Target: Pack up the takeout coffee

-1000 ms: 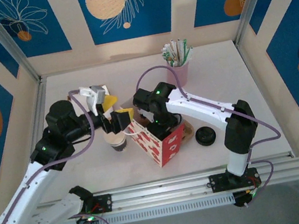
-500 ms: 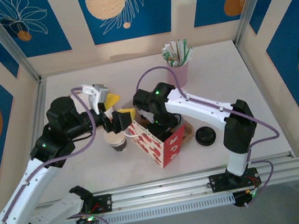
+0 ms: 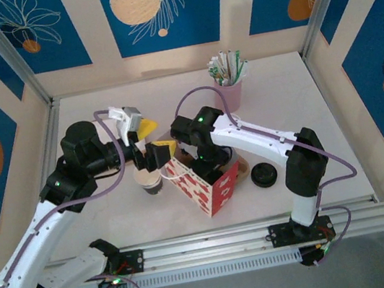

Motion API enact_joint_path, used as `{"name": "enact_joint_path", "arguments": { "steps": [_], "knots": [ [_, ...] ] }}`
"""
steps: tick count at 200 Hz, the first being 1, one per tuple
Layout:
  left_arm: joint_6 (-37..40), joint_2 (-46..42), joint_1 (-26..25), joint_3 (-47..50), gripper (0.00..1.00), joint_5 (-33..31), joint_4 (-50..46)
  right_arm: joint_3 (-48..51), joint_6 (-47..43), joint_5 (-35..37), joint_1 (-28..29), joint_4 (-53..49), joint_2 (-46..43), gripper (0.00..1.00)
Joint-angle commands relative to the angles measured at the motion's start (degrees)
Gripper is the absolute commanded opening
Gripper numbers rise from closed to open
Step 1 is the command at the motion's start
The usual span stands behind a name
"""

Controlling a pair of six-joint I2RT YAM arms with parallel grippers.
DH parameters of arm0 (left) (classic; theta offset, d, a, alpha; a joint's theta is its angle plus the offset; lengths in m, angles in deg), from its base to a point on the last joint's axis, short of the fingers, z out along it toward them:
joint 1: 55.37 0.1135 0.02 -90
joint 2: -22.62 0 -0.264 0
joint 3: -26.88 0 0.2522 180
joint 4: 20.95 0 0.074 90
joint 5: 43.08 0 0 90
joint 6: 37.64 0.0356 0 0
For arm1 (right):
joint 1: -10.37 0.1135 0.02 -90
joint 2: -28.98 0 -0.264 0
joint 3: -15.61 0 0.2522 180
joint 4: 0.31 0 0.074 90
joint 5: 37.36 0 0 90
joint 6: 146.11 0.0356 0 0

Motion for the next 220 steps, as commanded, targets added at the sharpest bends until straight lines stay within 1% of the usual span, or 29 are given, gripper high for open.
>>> {"name": "enact_joint_path", "arguments": {
  "steps": [1,126,171,220],
  "knots": [
    [1.55,0.26,-0.55,-2.18,1.00,2.05,0.27,-1.24,0.02,-1.79,-0.29,-2.05,0.69,0.65],
    [0.91,-0.22,-0.51,-0.62,1.00,1.80,1.47,0.11,-0.39,-2.58,-0.95,-0.10,1.48,0.65],
    [0.76,-1.05,-0.56,0.59,1.00,0.24,2.46,0.85,-0.37,-2.97,-1.05,0.46,1.74,0.65],
    [0.80,-1.24,-0.55,0.80,1.00,-0.10,2.45,0.34,-0.45,-2.94,-1.12,-0.03,1.76,0.65]
  ]
}}
